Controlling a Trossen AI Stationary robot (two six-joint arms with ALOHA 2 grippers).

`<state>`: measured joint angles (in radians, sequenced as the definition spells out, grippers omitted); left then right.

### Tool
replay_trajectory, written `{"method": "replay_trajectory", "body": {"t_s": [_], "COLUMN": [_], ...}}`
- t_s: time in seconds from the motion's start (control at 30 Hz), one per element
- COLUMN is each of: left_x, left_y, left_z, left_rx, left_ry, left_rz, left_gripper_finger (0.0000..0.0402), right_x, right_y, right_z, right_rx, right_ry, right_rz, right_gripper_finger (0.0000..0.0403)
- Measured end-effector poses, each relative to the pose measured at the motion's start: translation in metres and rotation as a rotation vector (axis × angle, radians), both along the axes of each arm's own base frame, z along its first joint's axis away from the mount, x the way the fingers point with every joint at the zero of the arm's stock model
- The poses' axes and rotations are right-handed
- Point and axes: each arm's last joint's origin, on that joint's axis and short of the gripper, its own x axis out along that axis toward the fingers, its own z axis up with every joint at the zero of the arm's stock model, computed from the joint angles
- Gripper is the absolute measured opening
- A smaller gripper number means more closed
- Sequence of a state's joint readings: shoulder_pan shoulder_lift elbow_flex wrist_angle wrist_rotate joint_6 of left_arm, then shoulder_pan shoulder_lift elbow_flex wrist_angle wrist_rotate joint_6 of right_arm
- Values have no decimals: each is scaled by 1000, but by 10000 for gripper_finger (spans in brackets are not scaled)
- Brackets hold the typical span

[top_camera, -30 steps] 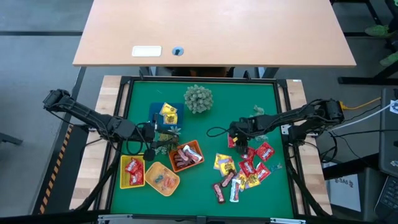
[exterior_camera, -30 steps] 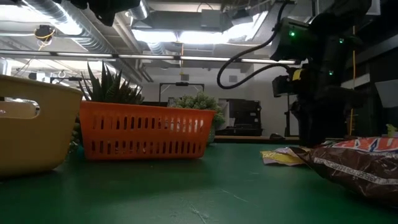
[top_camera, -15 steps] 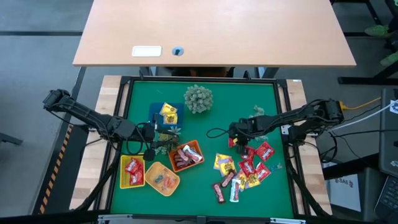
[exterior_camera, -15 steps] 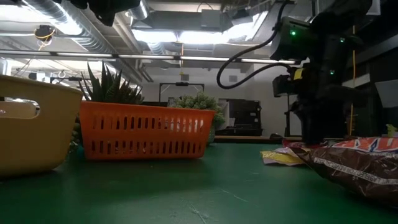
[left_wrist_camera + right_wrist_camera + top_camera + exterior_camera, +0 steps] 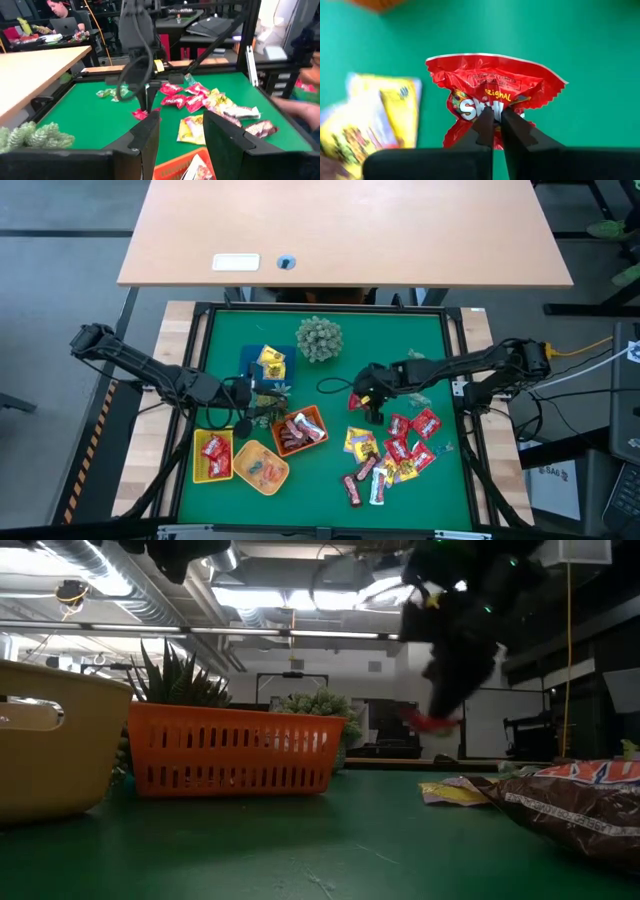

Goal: Sort candy
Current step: Put the red candy into the yellow bin

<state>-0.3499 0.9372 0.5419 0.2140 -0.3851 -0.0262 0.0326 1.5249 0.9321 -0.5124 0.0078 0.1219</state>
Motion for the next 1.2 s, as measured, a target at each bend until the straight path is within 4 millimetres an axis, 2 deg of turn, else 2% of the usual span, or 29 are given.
{"method": "replay_trajectory", "body": {"t_s": [0.23, 0.37, 0.5, 0.7, 1.2], "left_x": [13, 21, 28, 39, 62], "left_y": [5, 9, 15, 20, 38], "left_z": [-11, -21, -27, -28, -40], "left_rx": [-215, -342, -481, -644, -672], "left_ry": [22, 52, 50, -35, -137], "left_rz": [99, 164, 232, 275, 334], "left_gripper_finger": [137, 137, 137, 137, 137], "right_x": [25, 36, 41, 43, 43], "right_y": [0, 1, 0, -1, -2], "right_z": [29, 40, 47, 50, 50], "right_rx": [2, 7, -5, -45, -52], "right_ry": [-245, -404, -492, -532, -536], "right_rz": [-5, -5, -19, -64, -106], "right_gripper_finger": [10, 14, 15, 16, 16]}}
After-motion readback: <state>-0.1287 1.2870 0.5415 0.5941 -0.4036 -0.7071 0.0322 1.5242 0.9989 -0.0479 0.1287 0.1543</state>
